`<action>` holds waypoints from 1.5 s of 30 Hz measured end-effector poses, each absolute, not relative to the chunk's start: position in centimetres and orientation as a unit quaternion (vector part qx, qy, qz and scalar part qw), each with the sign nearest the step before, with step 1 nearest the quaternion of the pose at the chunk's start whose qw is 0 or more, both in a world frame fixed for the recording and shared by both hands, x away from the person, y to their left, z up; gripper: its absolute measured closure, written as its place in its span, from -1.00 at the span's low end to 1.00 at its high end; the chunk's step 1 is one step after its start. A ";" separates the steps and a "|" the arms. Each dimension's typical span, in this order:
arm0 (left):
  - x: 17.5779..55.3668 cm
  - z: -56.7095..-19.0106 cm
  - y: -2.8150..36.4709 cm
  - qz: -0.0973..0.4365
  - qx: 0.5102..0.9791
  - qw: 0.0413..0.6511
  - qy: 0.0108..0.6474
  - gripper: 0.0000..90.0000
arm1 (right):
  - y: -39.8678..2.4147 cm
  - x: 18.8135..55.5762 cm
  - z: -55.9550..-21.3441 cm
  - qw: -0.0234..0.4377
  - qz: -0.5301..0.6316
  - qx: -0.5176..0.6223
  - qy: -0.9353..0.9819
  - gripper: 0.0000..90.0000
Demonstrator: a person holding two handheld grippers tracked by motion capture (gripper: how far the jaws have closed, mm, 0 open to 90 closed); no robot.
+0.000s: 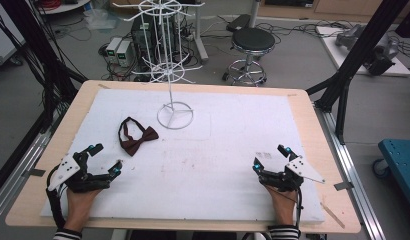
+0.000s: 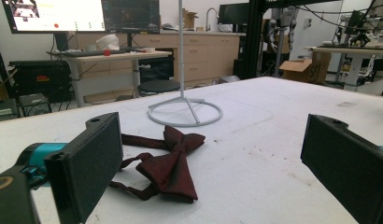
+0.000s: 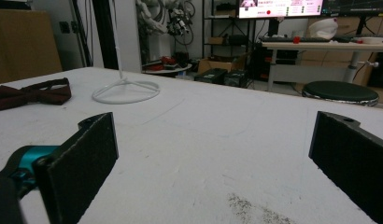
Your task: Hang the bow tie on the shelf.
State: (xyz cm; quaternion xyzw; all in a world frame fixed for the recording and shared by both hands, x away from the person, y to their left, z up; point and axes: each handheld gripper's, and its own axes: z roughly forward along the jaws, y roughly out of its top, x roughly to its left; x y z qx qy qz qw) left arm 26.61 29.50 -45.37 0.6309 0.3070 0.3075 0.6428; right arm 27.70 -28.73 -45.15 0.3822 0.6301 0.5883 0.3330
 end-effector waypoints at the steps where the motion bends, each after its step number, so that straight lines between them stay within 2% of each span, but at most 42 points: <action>1: 26.6 -45.4 29.5 0.306 0.631 0.643 0.308 -0.86 | -28.7 27.7 -45.2 0.334 0.588 0.380 0.632 -0.99; 26: 26.7 -45.1 29.5 0.305 0.637 0.637 0.308 -0.86 | -28.7 27.7 -45.2 0.333 0.588 0.379 0.632 -0.99; 45: 29.5 -40.1 28.9 0.288 0.689 0.598 0.292 -0.86 | -28.8 27.6 -45.2 0.333 0.591 0.380 0.629 -0.99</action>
